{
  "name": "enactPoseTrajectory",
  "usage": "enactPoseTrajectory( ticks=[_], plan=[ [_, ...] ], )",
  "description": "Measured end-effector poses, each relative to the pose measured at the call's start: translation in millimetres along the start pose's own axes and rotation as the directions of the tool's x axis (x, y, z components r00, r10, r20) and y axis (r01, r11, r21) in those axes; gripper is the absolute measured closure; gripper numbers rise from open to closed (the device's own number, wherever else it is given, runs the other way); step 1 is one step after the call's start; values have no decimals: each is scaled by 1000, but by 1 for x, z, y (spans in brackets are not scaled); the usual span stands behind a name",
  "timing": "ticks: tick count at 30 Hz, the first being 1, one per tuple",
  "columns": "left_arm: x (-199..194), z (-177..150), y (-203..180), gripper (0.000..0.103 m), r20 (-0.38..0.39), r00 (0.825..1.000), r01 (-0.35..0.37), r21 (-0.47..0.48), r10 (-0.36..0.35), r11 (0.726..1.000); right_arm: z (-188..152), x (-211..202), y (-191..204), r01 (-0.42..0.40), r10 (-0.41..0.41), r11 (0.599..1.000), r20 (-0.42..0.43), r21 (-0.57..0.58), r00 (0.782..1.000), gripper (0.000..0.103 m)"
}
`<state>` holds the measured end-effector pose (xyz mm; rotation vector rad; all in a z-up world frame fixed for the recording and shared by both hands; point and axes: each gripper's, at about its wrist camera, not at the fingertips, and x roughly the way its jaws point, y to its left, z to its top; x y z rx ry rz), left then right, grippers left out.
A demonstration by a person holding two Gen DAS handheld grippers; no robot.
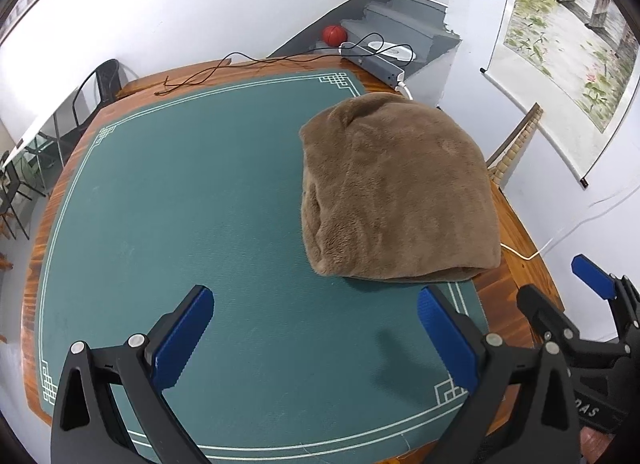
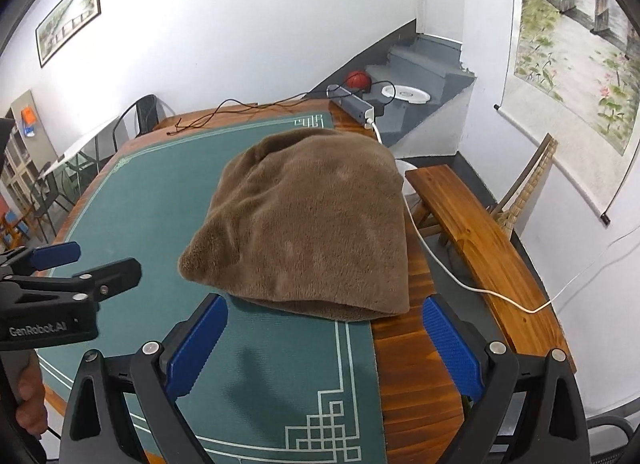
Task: Fold clothes
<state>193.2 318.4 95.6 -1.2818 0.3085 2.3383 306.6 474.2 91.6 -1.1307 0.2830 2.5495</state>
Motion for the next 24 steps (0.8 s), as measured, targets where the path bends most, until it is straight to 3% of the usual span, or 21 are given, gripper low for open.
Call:
enactPoseTrajectory(
  ticks=[24],
  plan=[
    [3,-3,3,1,25,999,26,-16,-25,1000,11,13,-1,-23,23,1000,2,-3,1000,3]
  ],
)
